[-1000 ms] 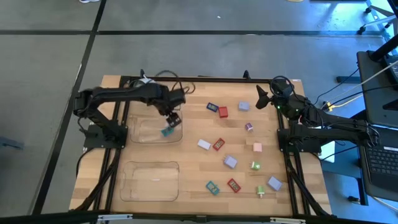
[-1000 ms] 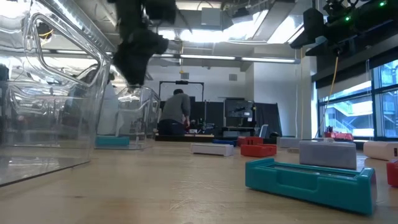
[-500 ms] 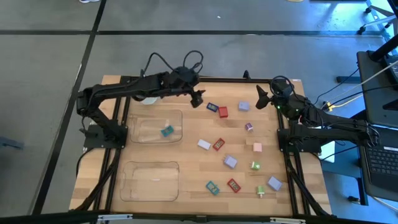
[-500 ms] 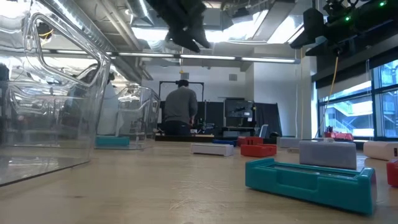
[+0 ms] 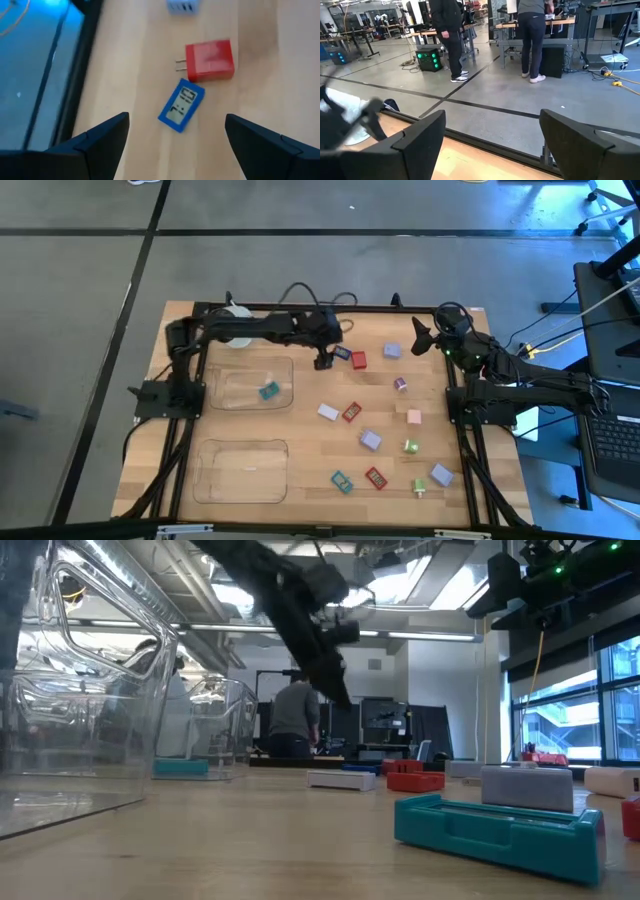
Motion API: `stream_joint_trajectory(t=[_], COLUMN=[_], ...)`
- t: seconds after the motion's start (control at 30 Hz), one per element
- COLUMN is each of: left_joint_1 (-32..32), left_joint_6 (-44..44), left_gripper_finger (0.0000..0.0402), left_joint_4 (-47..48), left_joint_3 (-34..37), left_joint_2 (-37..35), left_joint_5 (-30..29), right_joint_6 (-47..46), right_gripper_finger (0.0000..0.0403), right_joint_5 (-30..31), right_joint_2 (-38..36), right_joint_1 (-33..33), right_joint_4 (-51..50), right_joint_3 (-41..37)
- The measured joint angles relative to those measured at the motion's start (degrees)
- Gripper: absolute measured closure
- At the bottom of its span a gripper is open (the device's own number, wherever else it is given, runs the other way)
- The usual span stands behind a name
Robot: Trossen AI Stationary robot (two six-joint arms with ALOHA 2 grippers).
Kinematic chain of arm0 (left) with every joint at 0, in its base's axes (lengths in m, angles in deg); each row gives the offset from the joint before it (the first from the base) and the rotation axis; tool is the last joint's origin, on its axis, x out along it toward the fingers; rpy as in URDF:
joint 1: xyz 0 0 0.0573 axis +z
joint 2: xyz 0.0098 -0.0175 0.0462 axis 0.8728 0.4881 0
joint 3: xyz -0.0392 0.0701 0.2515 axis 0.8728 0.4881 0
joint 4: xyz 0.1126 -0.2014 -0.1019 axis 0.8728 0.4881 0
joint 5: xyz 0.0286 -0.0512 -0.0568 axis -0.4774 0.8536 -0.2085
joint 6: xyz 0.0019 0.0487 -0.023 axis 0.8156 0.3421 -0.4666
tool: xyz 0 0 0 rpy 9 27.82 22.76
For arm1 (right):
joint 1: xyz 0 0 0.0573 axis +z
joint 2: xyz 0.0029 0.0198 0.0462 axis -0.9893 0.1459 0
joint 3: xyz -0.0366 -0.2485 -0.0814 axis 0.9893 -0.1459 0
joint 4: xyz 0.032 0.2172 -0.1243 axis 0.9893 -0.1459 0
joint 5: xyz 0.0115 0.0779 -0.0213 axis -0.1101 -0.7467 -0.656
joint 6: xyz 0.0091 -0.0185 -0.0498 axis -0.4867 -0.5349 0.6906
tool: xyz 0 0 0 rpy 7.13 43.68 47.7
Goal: Pick & Place Office items
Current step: Put the red charger adapter into the bottom transparent bin
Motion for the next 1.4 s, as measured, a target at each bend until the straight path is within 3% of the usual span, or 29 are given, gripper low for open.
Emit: stream_joint_trajectory(t=[0.13,0.37,0.63,0.93,1.1,1.4], left_joint_1=[0.0,0.38,1.54,1.91,2.03,0.81], left_joint_6=[3.97,2.97,-0.74,0.69,-5.73,-13.6], left_gripper_finger=[0.0073,0.0075,0.0076,0.0077,0.0084,0.0095], left_joint_4=[-2.61,-10.52,-13.23,-7.31,-5.56,12.84], left_joint_3=[0.0,-0.01,-0.04,-1.35,-3.09,-13.75], left_joint_2=[4.59,9.87,11.09,10.88,10.81,10.34], left_joint_5=[-0.23,1.26,-0.58,3.12,6.69,3.43], right_joint_6=[0.0,0.0,0.0,0.0,-0.33,-4.94], right_gripper_finger=[0.0076,0.0076,0.0076,0.0076,0.0076,0.0076], right_joint_5=[0.0,0.0,0.0,-2.09,-5.36,-14.16], right_joint_2=[0.02,0.02,0.0,0.0,0.0,4.49], right_joint_1=[0.0,0.0,0.02,0.02,0.0,-1.19], right_joint_4=[-0.04,-0.13,-0.28,-0.28,-0.3,-0.35], right_joint_3=[0.0,0.0,0.0,0.0,0.0,-0.02])
